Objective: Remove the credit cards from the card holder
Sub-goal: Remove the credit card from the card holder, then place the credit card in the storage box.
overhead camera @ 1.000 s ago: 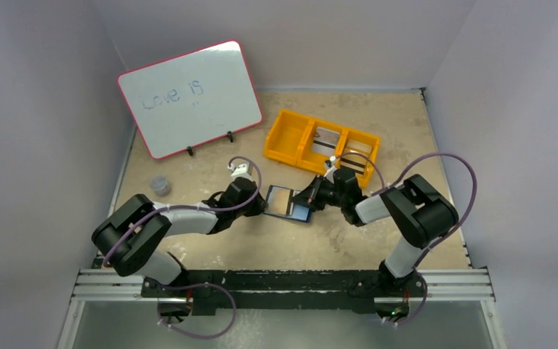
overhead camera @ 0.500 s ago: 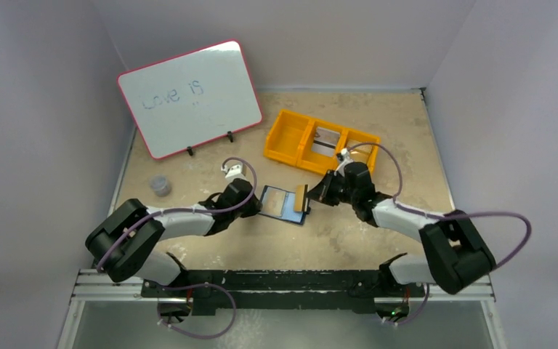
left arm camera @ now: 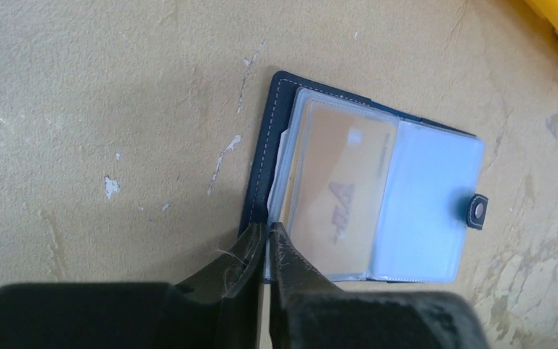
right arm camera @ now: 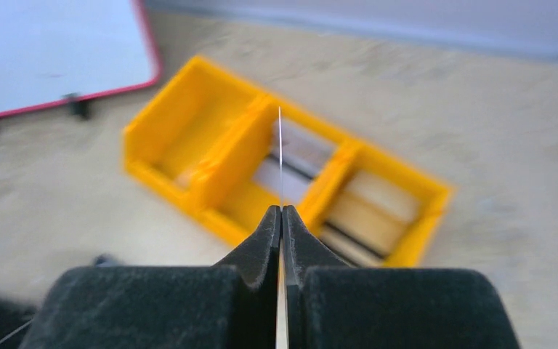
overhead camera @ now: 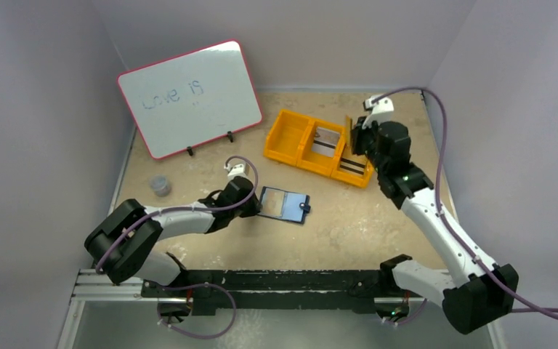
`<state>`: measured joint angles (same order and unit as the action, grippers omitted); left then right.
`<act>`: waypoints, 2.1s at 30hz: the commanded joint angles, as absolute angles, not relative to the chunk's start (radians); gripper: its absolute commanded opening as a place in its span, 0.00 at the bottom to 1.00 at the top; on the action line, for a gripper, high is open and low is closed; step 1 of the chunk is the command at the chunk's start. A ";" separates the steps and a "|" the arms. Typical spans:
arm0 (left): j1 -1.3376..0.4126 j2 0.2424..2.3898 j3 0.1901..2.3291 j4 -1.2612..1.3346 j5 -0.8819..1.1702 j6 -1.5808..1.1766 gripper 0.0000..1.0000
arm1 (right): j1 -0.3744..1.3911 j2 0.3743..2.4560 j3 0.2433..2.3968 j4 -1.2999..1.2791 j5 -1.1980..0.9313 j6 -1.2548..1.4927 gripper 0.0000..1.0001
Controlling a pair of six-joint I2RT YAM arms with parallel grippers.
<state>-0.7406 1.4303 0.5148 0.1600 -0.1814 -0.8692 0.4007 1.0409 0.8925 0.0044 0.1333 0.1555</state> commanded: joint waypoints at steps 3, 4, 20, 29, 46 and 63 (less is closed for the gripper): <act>-0.738 1.382 0.562 0.108 -0.153 -0.813 0.23 | 0.221 1.171 1.123 -0.152 0.073 -0.316 0.00; -0.737 1.375 0.567 0.100 -0.149 -0.805 0.25 | 0.202 1.180 1.146 -0.177 0.013 -0.362 0.00; -0.736 1.275 0.628 -0.039 -0.157 -0.733 0.33 | 0.086 1.442 1.322 -0.525 -0.339 -0.741 0.00; -0.732 1.228 0.627 -0.059 -0.181 -0.744 0.34 | 0.085 1.689 1.455 -0.751 -0.418 -0.864 0.00; -0.720 1.170 0.631 -0.129 -0.201 -0.720 0.34 | 0.066 1.681 1.477 -0.703 -0.368 -0.838 0.00; -0.715 1.101 0.657 -0.194 -0.205 -0.678 0.34 | 0.067 1.815 1.519 -0.755 -0.244 -0.809 0.00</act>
